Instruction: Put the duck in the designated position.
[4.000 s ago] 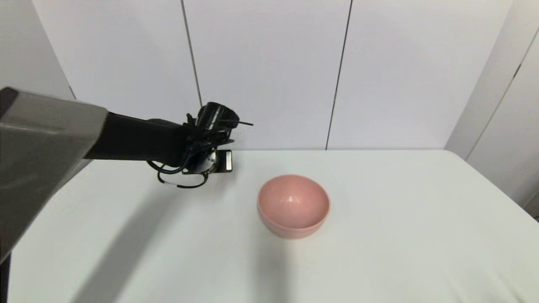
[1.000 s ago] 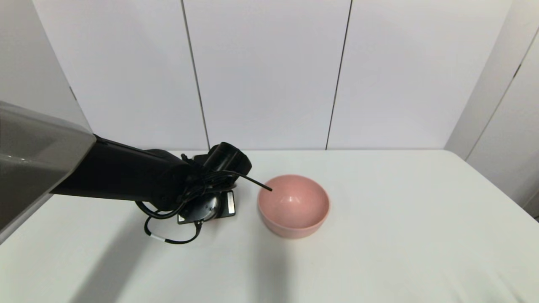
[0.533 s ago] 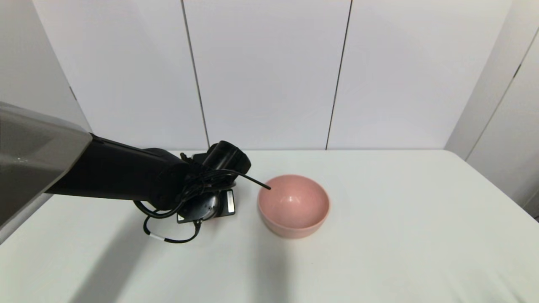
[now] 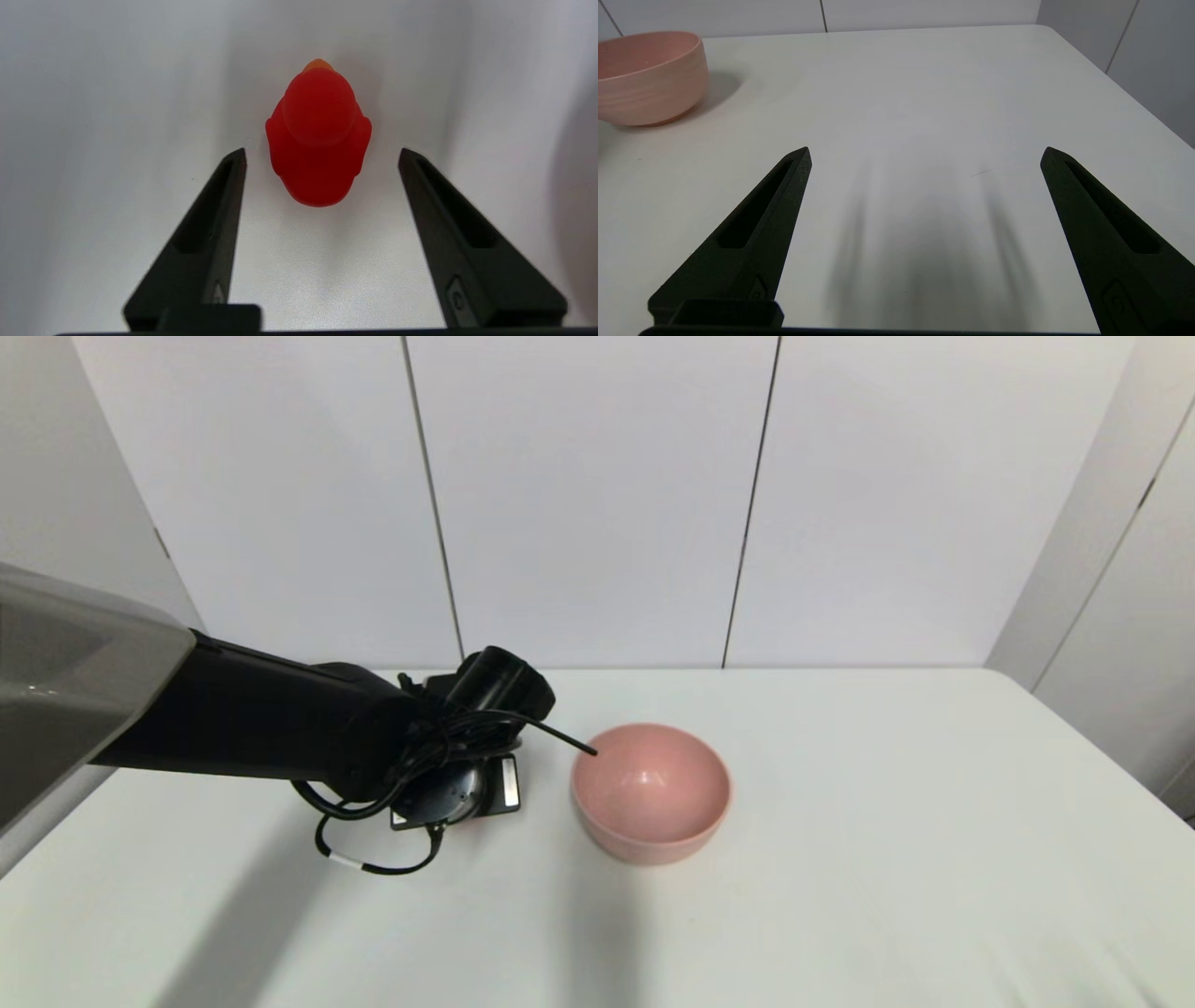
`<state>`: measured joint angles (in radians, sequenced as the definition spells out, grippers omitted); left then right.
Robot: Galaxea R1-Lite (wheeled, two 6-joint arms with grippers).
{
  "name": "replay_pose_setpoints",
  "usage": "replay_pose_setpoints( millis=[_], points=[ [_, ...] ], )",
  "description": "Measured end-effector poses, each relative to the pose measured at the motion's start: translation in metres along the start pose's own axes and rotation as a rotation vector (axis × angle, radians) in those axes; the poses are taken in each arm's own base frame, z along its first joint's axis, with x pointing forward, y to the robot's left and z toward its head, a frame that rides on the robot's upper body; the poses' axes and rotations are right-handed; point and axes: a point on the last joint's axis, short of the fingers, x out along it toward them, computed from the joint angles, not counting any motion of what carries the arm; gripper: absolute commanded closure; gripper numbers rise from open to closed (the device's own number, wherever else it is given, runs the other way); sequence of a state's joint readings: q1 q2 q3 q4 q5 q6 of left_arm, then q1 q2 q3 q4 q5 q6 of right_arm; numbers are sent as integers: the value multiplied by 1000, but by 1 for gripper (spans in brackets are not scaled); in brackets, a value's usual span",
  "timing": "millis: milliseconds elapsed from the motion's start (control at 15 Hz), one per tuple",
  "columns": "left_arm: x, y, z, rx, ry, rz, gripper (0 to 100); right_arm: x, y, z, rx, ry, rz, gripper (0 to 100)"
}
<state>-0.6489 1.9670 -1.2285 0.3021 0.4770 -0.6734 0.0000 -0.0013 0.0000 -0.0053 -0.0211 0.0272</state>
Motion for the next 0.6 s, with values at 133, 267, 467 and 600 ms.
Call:
replay_pose_setpoints(
  millis=[133,267,467,600],
  points=[
    [-2,0,1,-1,-4,-3,0,0,0,0,0,0,0,0],
    [-7,2,3,-3,-16,-10,0,0,0,0,0,0,0,0],
    [-25,10,12,-9,-64,-14,0,0,0,0,0,0,0,0],
    [-40,21,22,-5,-105,-25,0,0,0,0,0,0,0,0]
  ],
)
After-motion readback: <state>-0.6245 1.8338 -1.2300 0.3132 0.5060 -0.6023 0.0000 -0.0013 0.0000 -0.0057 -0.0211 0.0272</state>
